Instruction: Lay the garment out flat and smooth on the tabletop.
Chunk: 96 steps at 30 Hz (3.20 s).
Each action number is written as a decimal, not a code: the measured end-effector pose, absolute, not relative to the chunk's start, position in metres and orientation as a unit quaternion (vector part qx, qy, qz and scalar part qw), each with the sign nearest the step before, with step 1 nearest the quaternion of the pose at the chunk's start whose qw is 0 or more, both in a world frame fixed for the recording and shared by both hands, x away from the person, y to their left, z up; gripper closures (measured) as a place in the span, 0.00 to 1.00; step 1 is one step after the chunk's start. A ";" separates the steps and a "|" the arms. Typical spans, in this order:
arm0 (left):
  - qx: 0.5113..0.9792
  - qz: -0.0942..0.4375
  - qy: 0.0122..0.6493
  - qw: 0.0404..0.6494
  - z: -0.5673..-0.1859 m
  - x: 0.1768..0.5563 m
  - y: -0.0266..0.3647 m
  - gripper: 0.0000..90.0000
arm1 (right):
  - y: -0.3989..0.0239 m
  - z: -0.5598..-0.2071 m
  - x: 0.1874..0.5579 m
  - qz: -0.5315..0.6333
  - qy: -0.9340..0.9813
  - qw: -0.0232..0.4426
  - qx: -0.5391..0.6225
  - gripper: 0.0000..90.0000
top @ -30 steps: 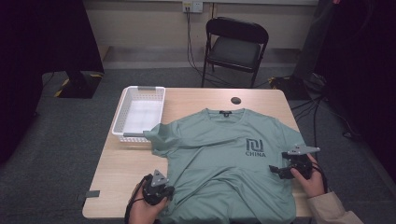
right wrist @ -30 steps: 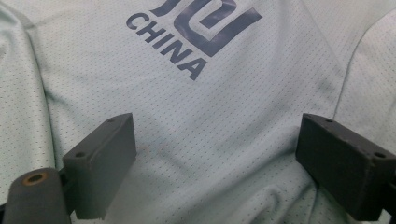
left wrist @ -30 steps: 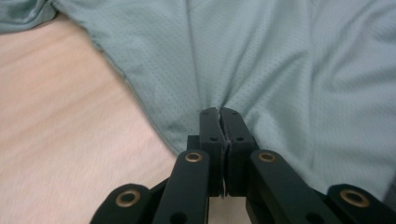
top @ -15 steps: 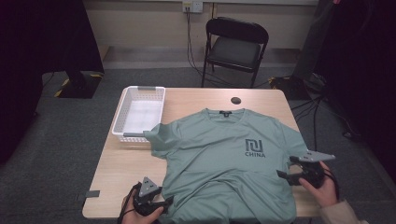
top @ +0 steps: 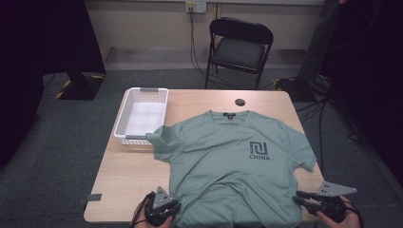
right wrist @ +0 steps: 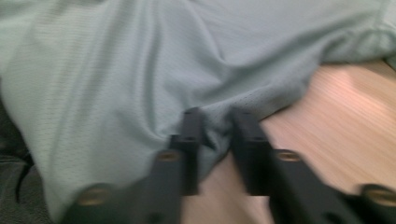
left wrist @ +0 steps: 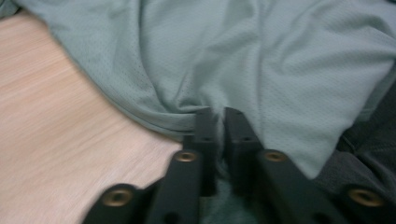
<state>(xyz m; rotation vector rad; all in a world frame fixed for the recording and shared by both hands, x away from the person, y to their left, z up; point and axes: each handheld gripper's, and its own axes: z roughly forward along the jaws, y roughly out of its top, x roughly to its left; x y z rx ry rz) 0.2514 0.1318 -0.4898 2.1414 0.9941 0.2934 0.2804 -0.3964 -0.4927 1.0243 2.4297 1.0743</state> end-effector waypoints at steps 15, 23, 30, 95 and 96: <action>0.789 0.090 0.389 0.468 -0.467 0.246 0.178 0.98 | -0.459 -0.458 0.263 0.473 0.791 0.146 0.359 0.90; 0.795 0.127 0.391 0.447 -0.465 0.278 0.153 0.25 | -0.436 -0.445 0.292 0.467 0.778 0.202 0.369 0.14; 0.814 0.145 0.365 0.428 -0.459 0.310 0.139 0.17 | -0.401 -0.453 0.329 0.451 0.807 0.176 0.339 0.13; 0.823 0.161 0.354 0.415 -0.477 0.332 0.191 0.17 | -0.371 -0.500 0.371 0.373 0.851 0.149 0.339 0.12; 0.822 0.161 0.355 0.414 -0.478 0.332 0.192 0.17 | -0.371 -0.500 0.371 0.373 0.851 0.149 0.339 0.12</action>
